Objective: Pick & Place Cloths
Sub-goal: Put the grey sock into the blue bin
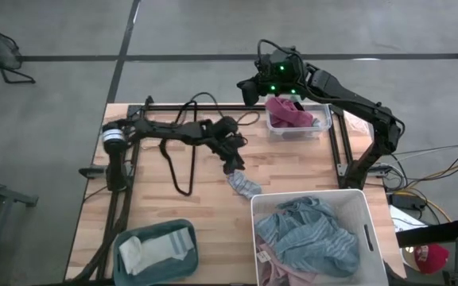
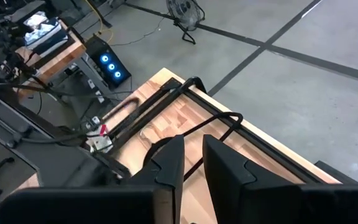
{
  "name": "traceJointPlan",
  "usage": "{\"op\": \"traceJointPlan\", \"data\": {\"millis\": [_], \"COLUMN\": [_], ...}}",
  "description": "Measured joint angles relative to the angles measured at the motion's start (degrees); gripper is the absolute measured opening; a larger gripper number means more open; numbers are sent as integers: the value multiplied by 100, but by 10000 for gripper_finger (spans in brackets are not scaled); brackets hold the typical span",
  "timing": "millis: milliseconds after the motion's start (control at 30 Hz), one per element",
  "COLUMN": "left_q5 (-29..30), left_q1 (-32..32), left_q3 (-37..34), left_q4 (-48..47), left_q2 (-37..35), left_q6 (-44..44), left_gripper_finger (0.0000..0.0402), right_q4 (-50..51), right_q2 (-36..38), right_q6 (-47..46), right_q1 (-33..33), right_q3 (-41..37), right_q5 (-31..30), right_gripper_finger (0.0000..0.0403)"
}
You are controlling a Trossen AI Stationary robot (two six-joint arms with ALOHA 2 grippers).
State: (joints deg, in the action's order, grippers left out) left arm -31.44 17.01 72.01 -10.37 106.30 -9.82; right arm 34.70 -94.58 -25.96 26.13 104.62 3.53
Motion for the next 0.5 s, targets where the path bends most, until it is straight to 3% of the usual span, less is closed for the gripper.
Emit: {"op": "traceJointPlan", "data": {"millis": [133, 367, 500], "left_q5": [72, 124, 435], "left_q1": [-101, -316, -350], "left_q3": [192, 185, 193], "left_q4": [-471, -472, -518], "left_q2": [378, 858, 1011], "left_q6": [295, 752, 794], "left_gripper_finger": [163, 163, 163], "right_q4": [117, 200, 198], "right_q2": [-1, -3, -5], "right_q6": [1, 0, 34], "right_q1": [-2, -2, -2], "right_q3": [0, 0, 0], "right_q5": [0, -3, -4], "right_gripper_finger": [63, 63, 50]}}
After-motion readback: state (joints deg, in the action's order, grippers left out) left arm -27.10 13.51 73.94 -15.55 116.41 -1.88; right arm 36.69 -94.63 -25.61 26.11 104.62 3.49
